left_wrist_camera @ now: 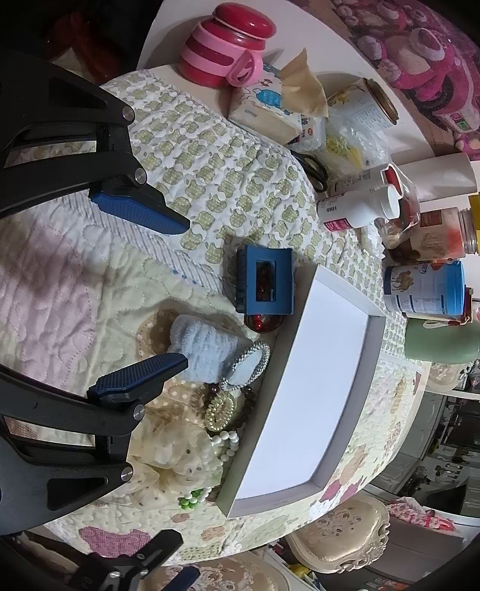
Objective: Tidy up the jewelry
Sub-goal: 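Move both tools toward the jewelry beside the white tray, then grasp the blue claw clip with the left tool while the right tool grasps the cream scrunchie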
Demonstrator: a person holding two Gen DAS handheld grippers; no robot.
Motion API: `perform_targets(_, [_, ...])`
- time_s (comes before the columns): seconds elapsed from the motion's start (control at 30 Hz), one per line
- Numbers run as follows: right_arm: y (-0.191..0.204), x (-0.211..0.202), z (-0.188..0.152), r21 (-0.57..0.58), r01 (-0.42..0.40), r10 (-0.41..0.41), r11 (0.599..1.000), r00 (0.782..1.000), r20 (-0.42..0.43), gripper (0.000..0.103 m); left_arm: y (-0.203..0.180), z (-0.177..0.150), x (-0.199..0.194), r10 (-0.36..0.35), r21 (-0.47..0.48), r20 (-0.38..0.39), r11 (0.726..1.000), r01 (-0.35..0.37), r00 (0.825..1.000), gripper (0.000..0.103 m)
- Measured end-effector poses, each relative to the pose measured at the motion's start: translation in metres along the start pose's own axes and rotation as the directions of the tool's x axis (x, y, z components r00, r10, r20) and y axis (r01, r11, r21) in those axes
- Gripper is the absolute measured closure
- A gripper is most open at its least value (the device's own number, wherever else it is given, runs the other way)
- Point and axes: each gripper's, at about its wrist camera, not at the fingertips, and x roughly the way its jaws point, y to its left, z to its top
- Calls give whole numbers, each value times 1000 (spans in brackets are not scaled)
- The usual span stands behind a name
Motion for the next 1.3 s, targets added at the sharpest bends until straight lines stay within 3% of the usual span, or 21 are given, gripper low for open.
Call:
perform_targets(0.27, [-11, -3, -1, -7, -27, 27, 1000, 1000, -7, 0, 27, 1, -1, -16, -51, -32, 999, 14, 999, 36])
perform_targets(0.47, [-21, -3, -8, 5, -106, 106, 994, 994, -21, 0, 49, 11, 7, -57, -134, -57, 990, 49, 997, 36])
perform_targets(0.67, [-9, 7, -16, -14, -191, 190, 981, 980, -66, 11, 55, 23, 23, -100, -183, -83, 980, 83, 992, 36])
perform_targets(0.9, [4, 29, -16, -24, -204, 201, 979, 974, -101, 18, 55, 38, 43, -145, -192, -112, 974, 121, 983, 36])
perform_targets(1.13, [-1, 39, -10, 0, -194, 193, 981, 975, -113, 18, 61, 65, 64, -139, -175, -129, 978, 116, 982, 36])
perform_targets(1.3, [1, 49, -12, 8, -194, 193, 981, 972, -135, 26, 58, 79, 83, -136, -129, -159, 985, 116, 978, 36])
